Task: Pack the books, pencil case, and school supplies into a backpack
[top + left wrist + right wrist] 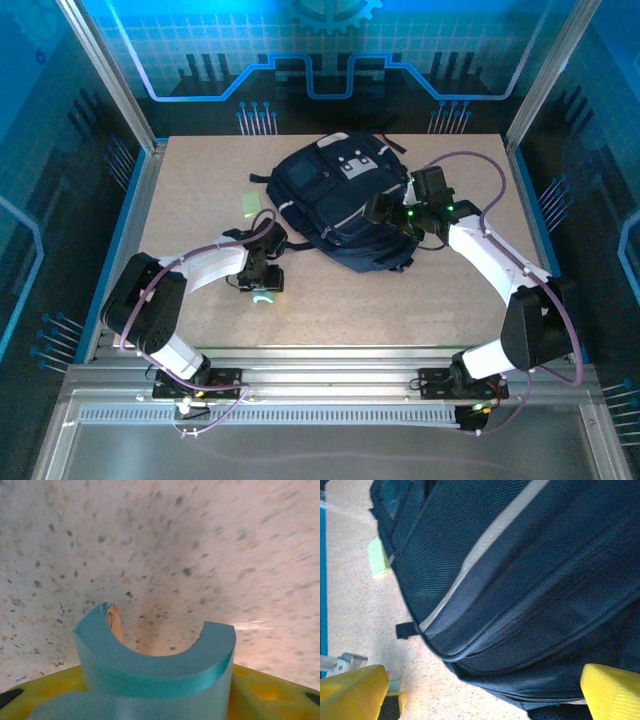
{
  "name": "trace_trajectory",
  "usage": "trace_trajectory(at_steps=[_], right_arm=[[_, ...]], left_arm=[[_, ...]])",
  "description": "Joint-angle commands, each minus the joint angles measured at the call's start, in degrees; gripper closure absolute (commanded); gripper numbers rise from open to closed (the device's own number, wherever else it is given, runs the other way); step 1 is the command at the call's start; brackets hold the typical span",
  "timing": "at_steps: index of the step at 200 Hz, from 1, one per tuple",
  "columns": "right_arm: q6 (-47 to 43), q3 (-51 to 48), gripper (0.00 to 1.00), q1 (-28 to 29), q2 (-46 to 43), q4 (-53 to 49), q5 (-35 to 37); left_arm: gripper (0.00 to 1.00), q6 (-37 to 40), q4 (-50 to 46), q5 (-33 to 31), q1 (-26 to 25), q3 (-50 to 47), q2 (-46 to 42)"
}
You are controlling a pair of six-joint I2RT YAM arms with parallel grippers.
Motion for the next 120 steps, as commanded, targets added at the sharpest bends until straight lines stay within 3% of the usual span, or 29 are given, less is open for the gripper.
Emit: trace_trajectory(at_steps=[1, 39, 79, 120], right_arm=[[-1.88, -0.57, 0.01, 2.00, -0.39, 4.90, -5.61], [-1.84, -0.82, 0.02, 3.49, 0.61, 9.85, -11.03], [2.03, -6.00, 0.05, 4.92, -1.94, 19.58, -13.16], [1.94, -14.07, 0.09, 11.72, -4.57, 32.14, -6.44]], left_arm=[[0.43, -2.54, -1.36, 1.78, 0.52, 7.41, -4.32], [0.40, -9.52, 4.71, 3.65, 1.00, 14.40, -4.87], [0.39, -21.87, 19.95, 6.25, 0.92, 15.86, -0.97], [0.41, -39.61, 33.26, 7.62, -0.81, 15.74, 4.94]])
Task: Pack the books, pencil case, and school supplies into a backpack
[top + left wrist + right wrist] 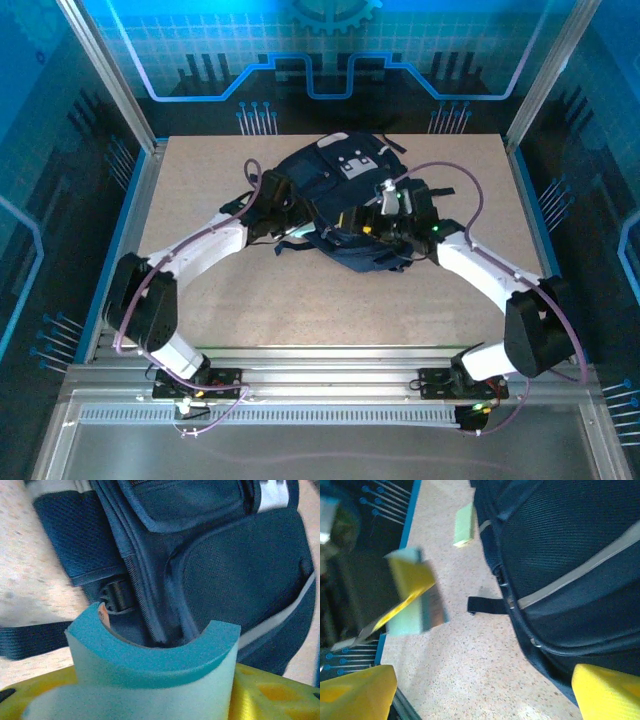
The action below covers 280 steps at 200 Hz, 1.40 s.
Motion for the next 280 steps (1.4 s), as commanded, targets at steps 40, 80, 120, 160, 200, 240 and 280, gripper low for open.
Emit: trace_trajectory(at_steps=[40, 80, 120, 160, 200, 240, 280], right_arm=[[2.27, -8.81, 0.15, 7.59, -0.50, 24.11, 10.88], [4.17, -6.99, 0.19, 7.59, 5.25, 30.40, 9.62], [4.53, -7.38, 0.22, 7.59, 7.30, 35.76, 11.32], [3.71, -8.34, 0.29, 7.24, 6.23, 34.50, 14.94], [1.23, -9.51, 0.29, 7.14, 3.78, 33.19, 17.02], [1.03, -8.84, 0.39, 6.25, 5.04, 35.25, 16.73], [0.82, -6.18, 0.61, 5.42, 7.29, 35.41, 14.17]], left_arm=[[0.42, -20.11, 13.79, 1.39, -3.82, 3.85, 4.91], [0.42, -23.85, 16.17, 2.32, -5.16, 3.36, 4.84], [0.42, -27.30, 19.00, 2.31, -6.32, -0.16, 4.77], [0.42, -26.30, 17.67, 1.40, -6.89, -0.47, 4.34], [0.43, -27.70, 18.32, 1.46, -7.06, -1.79, 4.78], [0.42, -27.72, 18.08, 2.53, -7.58, -1.39, 4.25], [0.42, -28.41, 18.91, 4.09, -7.80, -1.57, 3.57]])
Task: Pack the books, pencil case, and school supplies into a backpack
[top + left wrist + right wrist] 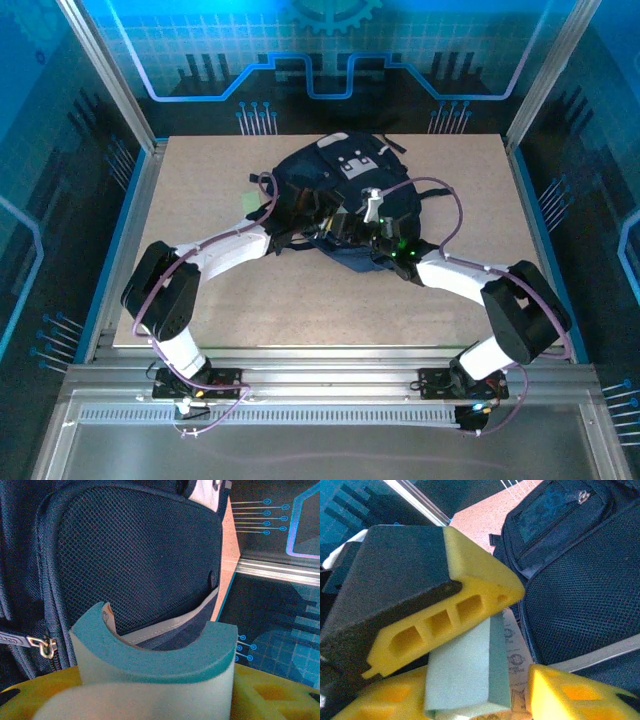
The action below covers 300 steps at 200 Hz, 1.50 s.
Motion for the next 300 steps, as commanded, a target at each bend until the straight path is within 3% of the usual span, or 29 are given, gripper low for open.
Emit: trace_trajectory(at_steps=[1, 14, 31, 52, 66, 125, 160, 188, 233, 273, 284, 300], right_arm=[[-0.51, 3.05, 0.62, -1.30, 1.22, 3.55, -0.01], [-0.62, 3.50, 0.72, -1.72, 1.12, 3.14, -1.80], [-0.84, 3.44, 0.76, -1.92, -0.03, 1.51, -2.56], [-1.35, 2.53, 0.85, -3.07, -2.23, -1.12, -3.32], [-0.99, 1.71, 0.86, -4.52, -3.72, -3.01, -3.49], [-3.70, 1.75, 0.90, -14.63, -9.87, -18.82, -5.05], [-5.90, 1.83, 0.87, -23.17, -14.45, -28.52, -3.98], [-6.82, 2.46, 0.87, -29.84, -16.74, -35.13, -4.72], [-6.87, 1.36, 0.86, -38.61, -19.06, -39.76, -9.48], [-7.18, -1.27, 0.86, -40.68, -22.65, -39.22, -11.44], [-7.43, -1.66, 0.86, -40.70, -23.57, -39.24, -11.61], [-7.48, -1.89, 0.86, -40.63, -24.44, -39.28, -12.76]], left_arm=[[0.42, -0.36, 0.09, 2.77, -0.89, -0.79, -1.29], [0.42, -0.03, 0.00, 2.51, -0.89, -0.93, -1.59], [0.37, 1.64, -0.03, 1.98, -0.85, -0.61, -1.65], [0.22, 6.61, -0.90, 1.95, -0.15, 0.88, -1.25], [0.02, 12.11, -3.56, 2.40, 0.63, 3.21, -0.75], [0.01, 44.05, -17.39, 2.00, -0.13, 14.57, 1.04], [0.09, 60.27, -27.64, -2.71, -4.26, 24.32, 6.24], [0.12, 68.77, -33.01, -5.25, -7.40, 31.17, 12.38], [0.11, 79.91, -37.79, -14.06, -11.02, 39.43, 21.65], [0.13, 82.96, -39.09, -19.16, -11.36, 43.07, 27.64], [0.24, 83.21, -39.15, -20.99, -11.35, 44.16, 29.13], [0.58, 83.51, -39.34, -22.69, -11.39, 46.26, 30.53]])
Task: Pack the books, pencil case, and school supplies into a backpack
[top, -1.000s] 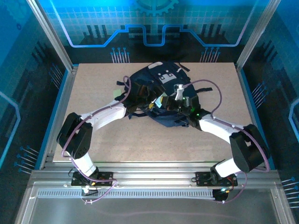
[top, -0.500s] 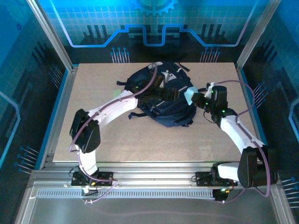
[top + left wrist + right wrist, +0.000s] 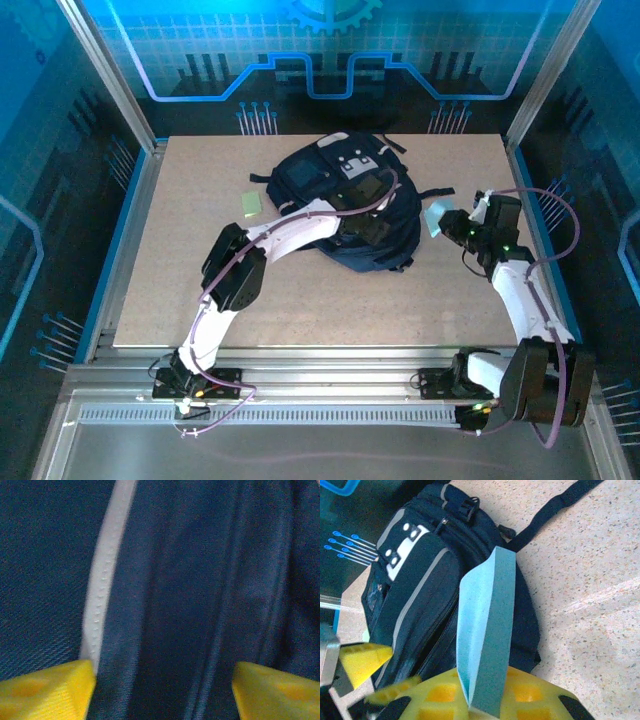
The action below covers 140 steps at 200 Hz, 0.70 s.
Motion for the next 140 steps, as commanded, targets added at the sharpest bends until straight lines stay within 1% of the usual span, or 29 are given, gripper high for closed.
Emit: trace_trajectory(at_steps=[1, 3, 15, 35, 57, 72, 112, 140], right_arm=[[-1.21, -0.73, 0.86, -0.68, -2.37, -0.40, -3.02], [-1.19, -0.70, 0.86, -0.71, -2.35, -0.40, -3.15], [-0.89, -1.00, 0.86, -0.60, -2.60, -0.16, -4.32], [-0.02, -1.66, 0.86, -0.45, -2.57, 0.77, -5.62], [1.93, -2.40, 0.86, -0.03, -1.61, 2.63, -7.44], [4.67, -3.15, 0.87, 0.59, -0.42, 5.30, -9.66], [14.50, -3.78, 0.87, 5.07, 4.31, 12.61, -14.21], [21.24, -3.61, 0.87, 8.57, 7.82, 18.91, -14.49]], left_arm=[[0.59, 2.78, -1.96, -4.89, 0.04, 3.75, 2.77], [0.63, 2.72, -1.99, -5.00, 0.05, 3.97, 2.90], [0.79, 2.50, -2.05, -5.26, 0.05, 4.94, 3.19], [1.00, 2.30, -2.31, -4.90, 0.06, 6.20, 2.50], [1.00, 2.15, -2.66, -3.62, 0.08, 7.12, 0.77], [1.00, 1.53, -3.44, -1.26, 0.45, 8.45, -0.43], [1.00, -1.75, -5.55, 4.59, 1.74, 14.00, -2.23], [1.00, -3.17, -4.32, 6.49, 2.86, 14.77, -3.48]])
